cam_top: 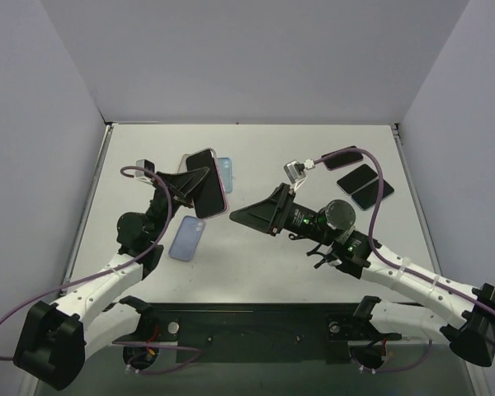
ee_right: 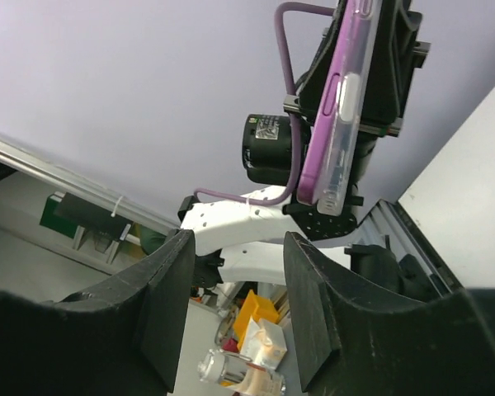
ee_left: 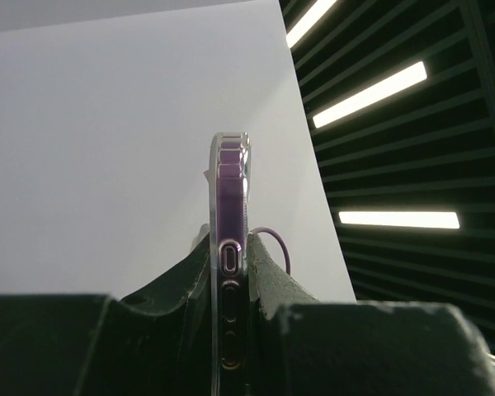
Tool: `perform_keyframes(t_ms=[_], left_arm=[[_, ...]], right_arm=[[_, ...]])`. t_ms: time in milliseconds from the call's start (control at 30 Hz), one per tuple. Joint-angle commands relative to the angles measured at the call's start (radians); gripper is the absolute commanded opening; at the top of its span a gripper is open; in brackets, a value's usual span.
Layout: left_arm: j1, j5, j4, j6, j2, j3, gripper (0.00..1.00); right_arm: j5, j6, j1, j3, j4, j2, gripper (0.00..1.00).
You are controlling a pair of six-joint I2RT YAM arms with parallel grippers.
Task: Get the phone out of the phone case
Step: Remove the phone case from the phone.
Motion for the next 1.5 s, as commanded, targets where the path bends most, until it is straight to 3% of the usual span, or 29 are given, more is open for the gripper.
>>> perform_keyframes(t_ms=[0, 1000, 1467], left_arm=[[0.001, -0.031, 0.069, -0.041, -0.006, 0.017, 0.00], [0.003, -0.027, 0.100, -0.062, -0.003, 0.031, 0.00], [-0.002, -0.019, 0.062, -0.035, -0.029, 0.045, 0.00]], right_arm=[[-0.027, 0.053, 0.010, 0.067, 0.180, 0.061, 0.42], [-0.027, -0.022, 0.009, 0.104, 0.096, 0.119, 0.40], [0.042, -0.069, 0.010, 0.136, 0.007, 0.133, 0.40]])
